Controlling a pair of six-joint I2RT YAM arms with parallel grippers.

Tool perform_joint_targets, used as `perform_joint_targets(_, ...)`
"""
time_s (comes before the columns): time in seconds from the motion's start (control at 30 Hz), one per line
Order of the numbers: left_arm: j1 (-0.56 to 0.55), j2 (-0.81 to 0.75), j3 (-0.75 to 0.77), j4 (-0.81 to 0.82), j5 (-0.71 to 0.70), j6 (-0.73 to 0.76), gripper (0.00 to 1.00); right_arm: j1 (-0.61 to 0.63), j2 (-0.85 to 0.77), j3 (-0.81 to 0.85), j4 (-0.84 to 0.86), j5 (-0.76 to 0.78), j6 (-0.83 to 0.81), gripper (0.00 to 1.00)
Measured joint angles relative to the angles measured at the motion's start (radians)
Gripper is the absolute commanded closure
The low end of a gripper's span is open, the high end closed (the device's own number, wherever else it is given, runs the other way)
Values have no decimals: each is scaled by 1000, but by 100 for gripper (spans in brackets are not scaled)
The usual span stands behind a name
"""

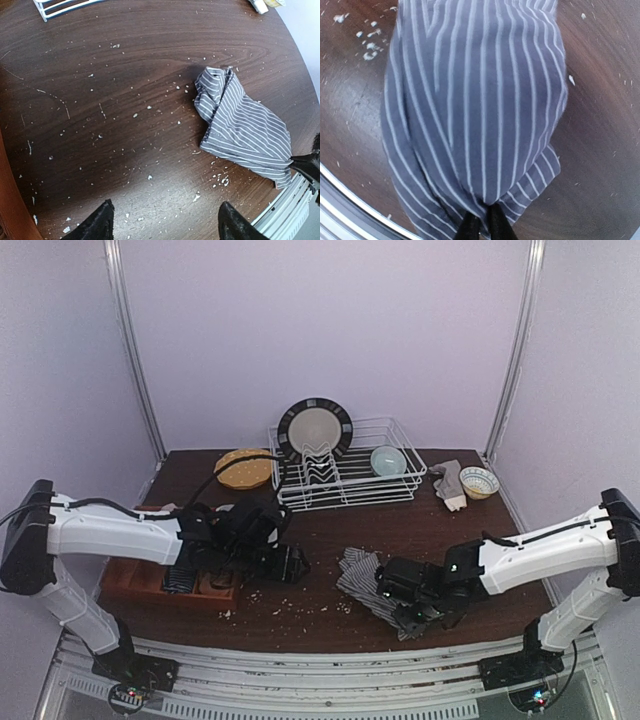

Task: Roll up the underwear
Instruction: Pick up the underwear from the center of the board, then adjust the underwear at the center of the board.

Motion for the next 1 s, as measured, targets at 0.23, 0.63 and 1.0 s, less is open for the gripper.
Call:
perform_joint_targets(0.23, 0, -21, -14, -5, -38, -7, 33, 1, -209, 50, -40, 55, -16, 100)
perform_joint_targets(0.63, 0, -418, -81, -40, -211, -4, 33, -16, -526, 329, 28, 147, -93, 100)
perform_joint_targets(1.0, 0, -480, -101, -140, -260, -6, 33, 97, -324, 517, 54, -120, -164, 100)
